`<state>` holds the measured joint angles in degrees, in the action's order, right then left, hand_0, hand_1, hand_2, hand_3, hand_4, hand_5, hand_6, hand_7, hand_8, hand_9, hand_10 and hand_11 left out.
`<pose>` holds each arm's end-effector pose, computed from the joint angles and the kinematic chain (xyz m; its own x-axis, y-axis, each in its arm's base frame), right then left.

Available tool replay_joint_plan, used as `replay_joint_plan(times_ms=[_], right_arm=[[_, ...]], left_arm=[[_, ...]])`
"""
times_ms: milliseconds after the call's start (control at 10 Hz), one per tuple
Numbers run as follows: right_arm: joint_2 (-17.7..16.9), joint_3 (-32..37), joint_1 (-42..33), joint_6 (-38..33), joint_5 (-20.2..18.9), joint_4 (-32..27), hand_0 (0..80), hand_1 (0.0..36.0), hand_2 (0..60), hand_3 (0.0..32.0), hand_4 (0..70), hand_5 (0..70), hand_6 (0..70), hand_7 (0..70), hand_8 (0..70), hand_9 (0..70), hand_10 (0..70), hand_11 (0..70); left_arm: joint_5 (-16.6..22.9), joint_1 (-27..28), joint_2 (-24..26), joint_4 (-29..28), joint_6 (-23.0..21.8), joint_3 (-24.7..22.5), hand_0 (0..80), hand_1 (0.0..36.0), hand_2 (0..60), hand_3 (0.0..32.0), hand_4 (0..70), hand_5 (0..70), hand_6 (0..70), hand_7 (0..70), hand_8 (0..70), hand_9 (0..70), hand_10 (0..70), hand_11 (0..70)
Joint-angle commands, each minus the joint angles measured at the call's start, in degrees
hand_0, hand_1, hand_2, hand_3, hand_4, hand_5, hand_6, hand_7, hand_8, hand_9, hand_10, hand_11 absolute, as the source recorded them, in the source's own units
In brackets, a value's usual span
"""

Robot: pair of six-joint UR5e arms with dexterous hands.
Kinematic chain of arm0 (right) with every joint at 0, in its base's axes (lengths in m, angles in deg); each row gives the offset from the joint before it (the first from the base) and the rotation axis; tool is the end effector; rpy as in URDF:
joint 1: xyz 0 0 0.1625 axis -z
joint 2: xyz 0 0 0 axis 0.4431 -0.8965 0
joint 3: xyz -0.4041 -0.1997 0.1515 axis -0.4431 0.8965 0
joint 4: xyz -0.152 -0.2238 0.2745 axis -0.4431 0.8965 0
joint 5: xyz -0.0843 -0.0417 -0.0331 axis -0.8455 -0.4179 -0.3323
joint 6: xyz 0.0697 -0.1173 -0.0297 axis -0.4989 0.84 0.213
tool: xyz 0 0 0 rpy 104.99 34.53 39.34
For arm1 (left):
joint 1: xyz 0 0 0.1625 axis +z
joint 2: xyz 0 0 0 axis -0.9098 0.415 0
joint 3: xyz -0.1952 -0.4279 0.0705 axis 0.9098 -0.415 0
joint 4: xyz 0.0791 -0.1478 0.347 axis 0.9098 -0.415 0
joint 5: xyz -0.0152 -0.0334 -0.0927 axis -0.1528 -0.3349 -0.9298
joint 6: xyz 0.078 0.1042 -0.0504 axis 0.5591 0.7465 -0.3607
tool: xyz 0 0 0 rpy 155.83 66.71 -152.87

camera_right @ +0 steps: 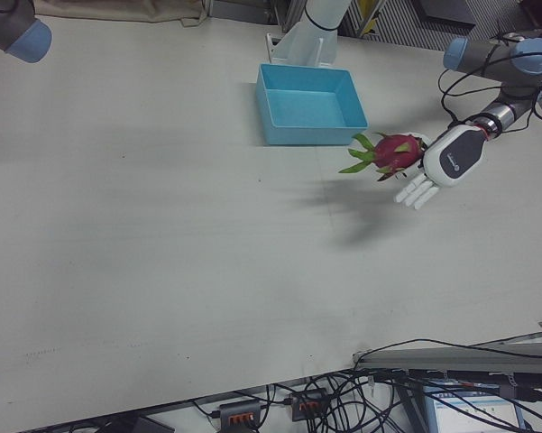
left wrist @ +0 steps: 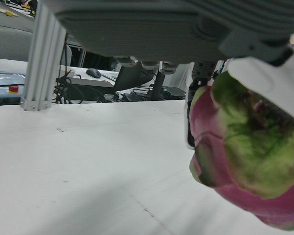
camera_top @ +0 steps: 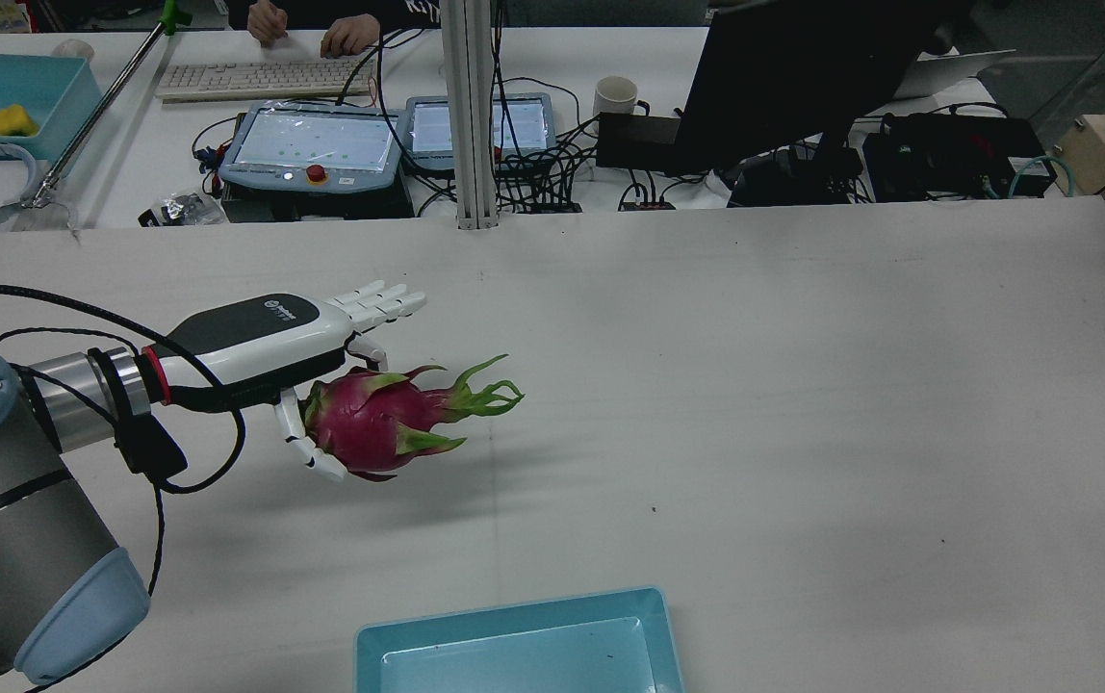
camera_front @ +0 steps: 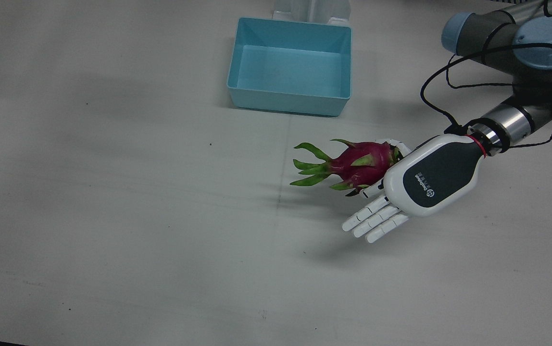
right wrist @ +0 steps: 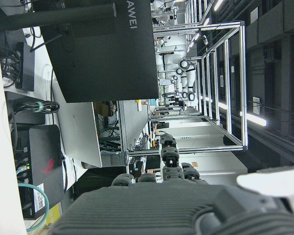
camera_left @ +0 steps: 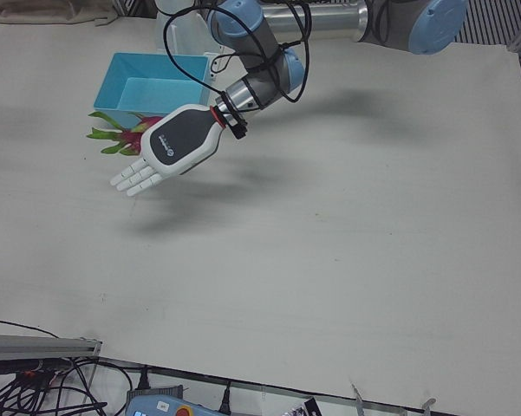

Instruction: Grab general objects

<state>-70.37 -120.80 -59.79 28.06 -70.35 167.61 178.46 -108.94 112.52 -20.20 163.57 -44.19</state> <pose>0.1153 -0.5033 0.7488 -0.9933 -0.0610 -0.0983 0.1055 -0.1288 -0.9860 0.3878 -0.5181 0.3424 -0.2492 0.1903 -0.9496 0.5507 0.8344 0.0227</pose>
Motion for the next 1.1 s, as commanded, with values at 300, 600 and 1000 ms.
replay_joint_plan(times_ms=[300, 600, 1000], right_arm=[[0.00, 0.09, 0.05, 0.00, 0.00, -0.03, 0.0, 0.0, 0.0, 0.0, 0.0, 0.0, 0.0, 0.0, 0.0, 0.0, 0.0, 0.0], [0.00, 0.09, 0.05, 0.00, 0.00, -0.03, 0.0, 0.0, 0.0, 0.0, 0.0, 0.0, 0.0, 0.0, 0.0, 0.0, 0.0, 0.0], [0.00, 0.09, 0.05, 0.00, 0.00, -0.03, 0.0, 0.0, 0.0, 0.0, 0.0, 0.0, 0.0, 0.0, 0.0, 0.0, 0.0, 0.0]], left_arm=[[2.46, 16.11, 8.59, 15.13, 1.06, -6.85, 48.3, 27.8, 60.0, 0.0, 40.2, 43.7, 0.0, 10.2, 0.0, 0.6, 0.0, 0.0], [2.46, 17.36, 8.51, 15.32, 1.06, -6.76, 49.0, 21.8, 36.2, 0.0, 31.8, 32.7, 0.0, 8.3, 0.0, 0.2, 0.0, 0.0], [2.38, 17.80, 8.51, 17.24, 4.82, -6.85, 48.6, 9.7, 0.0, 20.0, 0.0, 0.0, 0.0, 0.0, 0.0, 0.0, 0.0, 0.0]])
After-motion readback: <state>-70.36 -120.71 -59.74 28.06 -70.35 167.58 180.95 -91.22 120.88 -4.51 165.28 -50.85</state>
